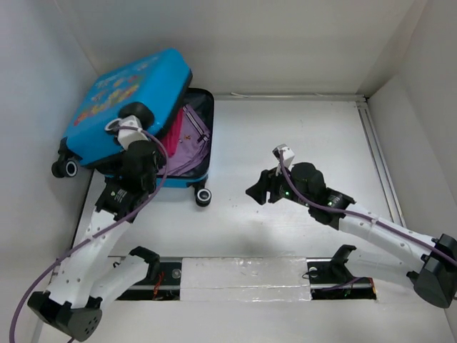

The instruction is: Pack the luggage

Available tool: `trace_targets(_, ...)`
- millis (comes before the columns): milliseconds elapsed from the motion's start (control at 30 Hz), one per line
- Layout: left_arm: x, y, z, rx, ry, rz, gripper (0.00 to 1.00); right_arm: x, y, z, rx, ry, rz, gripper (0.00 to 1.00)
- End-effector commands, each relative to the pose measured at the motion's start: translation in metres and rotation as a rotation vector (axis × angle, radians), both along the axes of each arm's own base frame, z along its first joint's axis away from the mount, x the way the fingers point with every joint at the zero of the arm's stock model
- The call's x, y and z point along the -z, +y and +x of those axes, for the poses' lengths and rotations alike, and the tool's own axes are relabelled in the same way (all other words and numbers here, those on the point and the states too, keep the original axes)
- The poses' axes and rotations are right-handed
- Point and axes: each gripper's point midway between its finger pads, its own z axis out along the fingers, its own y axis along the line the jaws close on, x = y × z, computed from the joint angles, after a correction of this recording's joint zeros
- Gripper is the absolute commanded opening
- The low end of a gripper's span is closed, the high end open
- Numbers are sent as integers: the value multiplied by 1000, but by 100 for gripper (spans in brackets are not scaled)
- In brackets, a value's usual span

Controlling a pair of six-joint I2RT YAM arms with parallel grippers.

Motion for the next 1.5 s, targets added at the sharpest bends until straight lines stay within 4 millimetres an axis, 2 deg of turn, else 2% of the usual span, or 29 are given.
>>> trace_targets(0, 4, -105, 0, 557, -32, -193, 29, -34, 7, 15, 51, -57, 57, 63)
trace_targets(33, 7, -121, -5, 672, -9, -179, 66, -29, 7, 18, 68, -45, 49, 63)
trace_targets(67, 10, -156, -25, 902, 29, -225, 80, -29, 7, 21, 86, -36, 50, 63)
trace_targets(100, 19, -169, -36, 1003, 79, -242, 86, -35, 6, 27, 118, -45, 58, 63)
trace_targets(167, 30, -195, -57, 1223, 151, -262, 91, -38, 5, 31, 146, -42, 65, 63)
trace_targets(267, 19, -222, -91, 1535, 155, -326, 95, -43, 6, 39, 181, -45, 70, 63)
trace_targets(300, 5, -230, -109, 1674, 126, -365, 95, -44, 2, 43, 201, -46, 65, 63)
trace_targets(367, -20, -235, -114, 1759, 21, -343, 97, -46, 0, 48, 228, -49, 55, 63)
trace_targets(400, -46, -233, -122, 1798, -80, -290, 97, -46, -1, 51, 238, -47, 47, 63)
trace_targets(467, -80, -226, -90, 1592, -216, -221, 100, -50, -3, 55, 256, -55, 52, 57)
trace_targets(500, -104, -216, -66, 1433, -286, -194, 98, -46, -8, 61, 280, -52, 41, 51)
trace_targets(533, -116, -181, -11, 1059, -321, -160, 93, -46, -5, 64, 280, -49, 37, 38)
trace_targets(567, -117, -157, 16, 845, -300, -185, 85, -52, -5, 69, 291, -55, 46, 25)
trace_targets(600, -118, -129, 40, 650, -282, -204, 48, -48, -4, 75, 293, -44, 35, 3)
trace_targets(633, -122, -102, 79, 490, -263, -174, 33, -47, -2, 78, 289, -49, 24, 0)
trace_targets(667, -138, -69, 97, 331, -275, -169, 14, -47, 2, 84, 275, -49, 14, 0)
trace_targets(700, -110, -51, 120, 278, -204, -200, 14, -54, 2, 87, 275, -57, 27, 0)
trace_targets(733, -133, -33, 138, 276, -248, -234, 7, -46, 7, 91, 262, -49, 3, 0)
trace_targets(767, -107, 8, 175, 186, -198, -273, 7, -46, 10, 95, 262, -47, 0, 0)
trace_targets(800, -100, 32, 188, 134, -176, -290, 7, -53, 12, 102, 265, -53, 11, 0)
trace_targets(833, -128, 54, 198, 98, -234, -279, 7, -45, 16, 107, 262, -45, -11, 0)
trace_targets(867, -95, 99, 225, -1, -168, -280, 7, -45, 16, 113, 271, -43, -14, 0)
trace_targets(967, -78, 169, 254, -134, -113, -239, 8, -43, 24, 128, 263, -50, -36, 0)
trace_targets(1000, -71, 199, 247, -196, -116, -234, 10, -41, 27, 131, 263, -46, -41, 0)
trace_targets(1100, -20, 244, 265, -239, -55, -252, 10, -33, 27, 151, 285, -40, -62, 0)
trace_targets(1200, 29, 256, 279, -244, 49, -209, 10, -21, 32, 161, 283, -18, -80, 0)
trace_targets(1367, 89, 253, 295, -199, 155, -254, 10, -8, 40, 175, 287, -2, -77, 0)
trace_targets(1433, 120, 243, 295, -183, 225, -280, 10, -6, 42, 185, 288, 0, -73, 0)
trace_targets(1467, 127, 225, 299, -127, 238, -318, 10, 0, 43, 185, 288, 7, -80, 0)
